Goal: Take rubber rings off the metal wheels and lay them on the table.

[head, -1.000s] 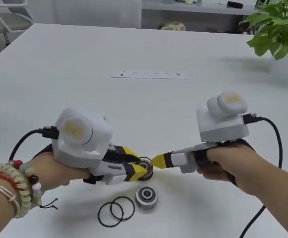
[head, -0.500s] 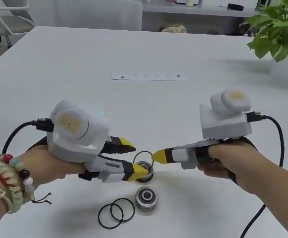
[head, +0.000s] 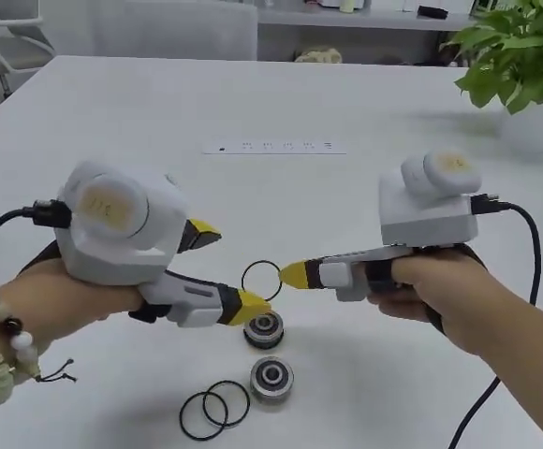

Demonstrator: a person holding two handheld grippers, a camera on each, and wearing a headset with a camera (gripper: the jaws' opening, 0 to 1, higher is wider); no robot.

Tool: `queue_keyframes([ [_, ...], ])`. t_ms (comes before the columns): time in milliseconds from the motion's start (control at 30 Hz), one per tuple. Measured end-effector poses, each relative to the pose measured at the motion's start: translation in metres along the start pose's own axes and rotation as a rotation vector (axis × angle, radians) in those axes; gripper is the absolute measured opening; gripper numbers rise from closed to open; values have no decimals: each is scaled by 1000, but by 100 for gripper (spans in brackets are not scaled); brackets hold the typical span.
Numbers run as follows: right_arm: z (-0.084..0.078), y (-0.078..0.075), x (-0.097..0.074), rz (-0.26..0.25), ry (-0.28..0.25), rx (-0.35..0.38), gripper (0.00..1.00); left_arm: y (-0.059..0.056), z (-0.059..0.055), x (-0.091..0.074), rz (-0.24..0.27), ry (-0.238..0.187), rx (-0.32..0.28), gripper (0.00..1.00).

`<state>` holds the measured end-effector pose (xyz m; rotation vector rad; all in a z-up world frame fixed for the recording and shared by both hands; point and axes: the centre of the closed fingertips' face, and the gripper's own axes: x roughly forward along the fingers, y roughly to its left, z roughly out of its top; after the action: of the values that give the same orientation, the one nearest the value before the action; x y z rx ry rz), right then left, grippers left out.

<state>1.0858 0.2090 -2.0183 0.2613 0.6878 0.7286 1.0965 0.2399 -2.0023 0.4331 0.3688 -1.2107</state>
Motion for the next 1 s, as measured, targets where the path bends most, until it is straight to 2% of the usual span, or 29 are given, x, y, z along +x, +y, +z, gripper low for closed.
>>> queue_keyframes([
  [200, 4, 2, -2, 6, -15, -2, 0, 9, 9, -10, 31, -37, -27, 58],
  [333, 7, 5, -3, 14, -27, -2, 0, 14, 11, -15, 51, -46, -35, 58],
  [433, 7, 6, -3, 18, -26, -3, 0, 15, 15, -19, 49, -51, -24, 56],
  [500, 7, 9, -3, 24, -26, -4, 0, 13, 19, -23, 30, -52, -11, 56],
  [567, 8, 11, -3, 30, -30, -4, 0, 17, 26, -28, 42, -73, -15, 57],
  [600, 9, 11, -3, 32, -32, -4, 0, 16, 32, -30, 31, -94, -37, 58],
  [667, 9, 12, -3, 35, -33, -2, 0, 15, 36, -33, 18, -105, -58, 60],
  [833, 12, 14, -4, 42, -38, -4, 0, 9, 45, -43, 8, -99, -34, 69],
  [1000, 16, 19, -5, 54, -46, -13, 0, -1, 52, -60, -12, -97, -1, 71],
])
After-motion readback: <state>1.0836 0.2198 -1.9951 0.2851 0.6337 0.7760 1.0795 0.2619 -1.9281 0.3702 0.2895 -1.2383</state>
